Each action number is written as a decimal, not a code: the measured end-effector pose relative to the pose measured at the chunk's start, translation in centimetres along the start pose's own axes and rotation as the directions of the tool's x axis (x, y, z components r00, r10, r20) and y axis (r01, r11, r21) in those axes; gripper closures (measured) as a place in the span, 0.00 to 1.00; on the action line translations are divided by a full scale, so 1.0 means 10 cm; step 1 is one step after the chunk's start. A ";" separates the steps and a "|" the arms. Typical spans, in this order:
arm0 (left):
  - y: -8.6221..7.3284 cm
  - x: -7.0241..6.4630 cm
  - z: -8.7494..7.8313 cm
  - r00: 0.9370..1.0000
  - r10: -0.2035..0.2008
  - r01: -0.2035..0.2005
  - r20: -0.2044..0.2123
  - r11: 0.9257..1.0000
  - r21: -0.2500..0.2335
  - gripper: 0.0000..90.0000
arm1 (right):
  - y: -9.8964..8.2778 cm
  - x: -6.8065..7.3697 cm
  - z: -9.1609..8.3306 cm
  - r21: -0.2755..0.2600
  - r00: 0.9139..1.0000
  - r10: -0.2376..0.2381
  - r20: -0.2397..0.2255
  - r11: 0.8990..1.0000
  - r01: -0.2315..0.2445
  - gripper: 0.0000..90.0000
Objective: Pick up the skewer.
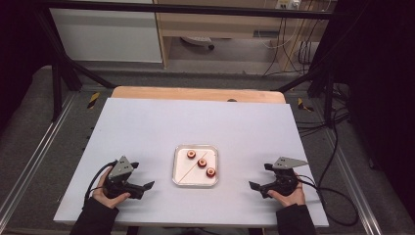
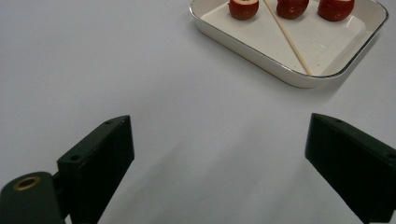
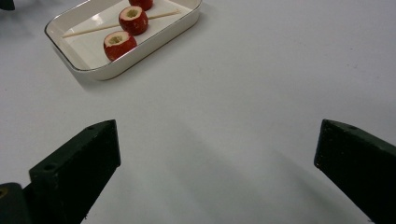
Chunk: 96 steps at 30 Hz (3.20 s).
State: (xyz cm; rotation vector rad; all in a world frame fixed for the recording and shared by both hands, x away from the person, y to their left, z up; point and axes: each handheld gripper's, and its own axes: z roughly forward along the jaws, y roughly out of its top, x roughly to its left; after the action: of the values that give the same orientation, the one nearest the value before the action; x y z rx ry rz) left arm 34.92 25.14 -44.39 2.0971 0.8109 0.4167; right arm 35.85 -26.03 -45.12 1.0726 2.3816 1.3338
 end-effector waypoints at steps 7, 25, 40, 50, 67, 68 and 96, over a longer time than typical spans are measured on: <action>0.06 -0.06 0.03 1.000 0.004 -0.004 -0.001 1.000 0.009 0.09 | 0.00 0.00 0.00 -0.003 1.000 0.000 -0.001 1.000 0.000 0.01; 0.26 -0.27 0.13 1.000 0.010 -0.010 0.004 1.000 0.020 0.09 | 0.00 0.00 -0.01 0.000 1.000 -0.005 0.002 1.000 0.005 0.01; 0.58 -0.42 0.28 1.000 0.004 -0.004 0.000 1.000 0.030 0.11 | 0.00 0.01 0.00 0.002 1.000 -0.001 0.003 1.000 0.001 0.01; 0.78 -0.59 0.57 1.000 0.012 -0.010 -0.018 0.996 0.088 0.22 | 0.00 0.00 0.00 0.005 1.000 -0.007 0.003 1.000 0.007 0.01; 0.77 -0.74 0.91 1.000 -0.016 0.020 -0.024 0.987 0.157 0.63 | 0.00 0.00 0.00 0.005 1.000 -0.010 0.003 1.000 0.010 0.01; 0.76 -0.75 0.91 1.000 -0.022 0.025 -0.021 0.987 0.157 0.68 | 0.00 0.00 0.00 0.006 1.000 -0.005 0.001 1.000 0.005 0.01; 0.68 -0.81 0.94 0.993 -0.066 0.078 -0.093 0.988 0.133 0.97 | 0.00 0.00 0.01 0.005 1.000 -0.008 -0.005 1.000 0.008 0.01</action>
State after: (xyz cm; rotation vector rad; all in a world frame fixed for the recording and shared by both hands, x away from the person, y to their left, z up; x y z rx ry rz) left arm 36.75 11.11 -44.70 2.1797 0.9892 0.4284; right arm 35.87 -25.93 -45.18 1.0608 2.3913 1.3298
